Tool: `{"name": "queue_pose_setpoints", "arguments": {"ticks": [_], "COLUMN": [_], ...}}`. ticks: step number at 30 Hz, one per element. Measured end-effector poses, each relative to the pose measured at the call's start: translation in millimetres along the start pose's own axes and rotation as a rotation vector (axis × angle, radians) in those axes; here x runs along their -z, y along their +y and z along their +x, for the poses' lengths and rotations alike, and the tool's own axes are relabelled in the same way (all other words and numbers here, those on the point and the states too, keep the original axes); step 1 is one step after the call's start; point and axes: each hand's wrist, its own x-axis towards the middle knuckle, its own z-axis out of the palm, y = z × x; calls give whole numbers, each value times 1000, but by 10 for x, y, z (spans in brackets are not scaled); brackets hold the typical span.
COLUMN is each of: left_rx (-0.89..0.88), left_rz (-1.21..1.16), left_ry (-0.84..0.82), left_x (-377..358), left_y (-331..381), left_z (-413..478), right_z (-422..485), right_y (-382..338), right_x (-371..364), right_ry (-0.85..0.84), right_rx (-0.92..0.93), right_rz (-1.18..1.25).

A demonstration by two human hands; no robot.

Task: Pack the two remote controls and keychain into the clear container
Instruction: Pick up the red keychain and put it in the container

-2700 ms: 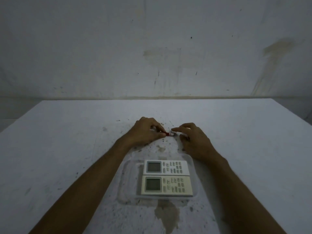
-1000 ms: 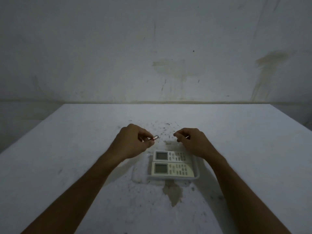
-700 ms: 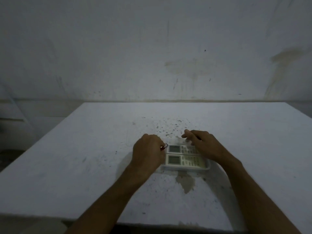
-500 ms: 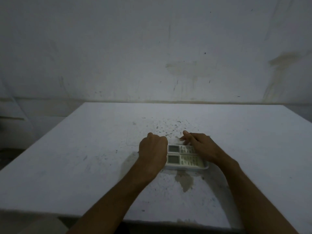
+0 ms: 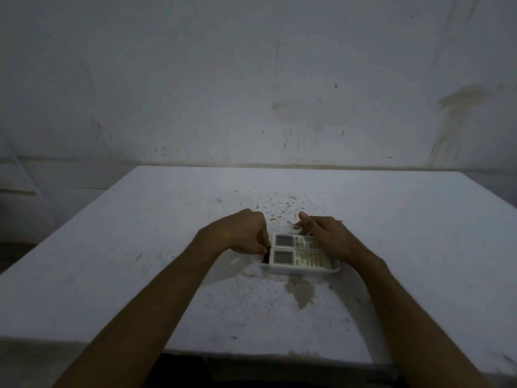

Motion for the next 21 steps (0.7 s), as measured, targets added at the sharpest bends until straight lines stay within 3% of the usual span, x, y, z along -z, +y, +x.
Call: {"name": "queue_pose_setpoints", "arguments": {"ticks": [6, 10, 13, 16, 18, 21], "left_rx": [48, 42, 46, 293, 560, 719], "left_rz": [-5, -187, -306, -254, -185, -152], "left_ry": [139, 169, 460, 795, 733, 373], "left_x": [-35, -44, -157, -327, -396, -418], "left_y": [-89, -199, -350, -525, -623, -616], "left_z": [-2, -62, -85, -23, 4, 6], "right_z": [6, 30, 52, 72, 86, 108], "right_y": [8, 37, 80, 119, 143, 164], "right_x": [0, -3, 24, 60, 69, 54], "right_ry": [-5, -2, 19, 49, 72, 77], "right_rx": [-6, -19, -43, -70, -84, -87], "right_rz": [12, 82, 246, 361, 408, 382]}}
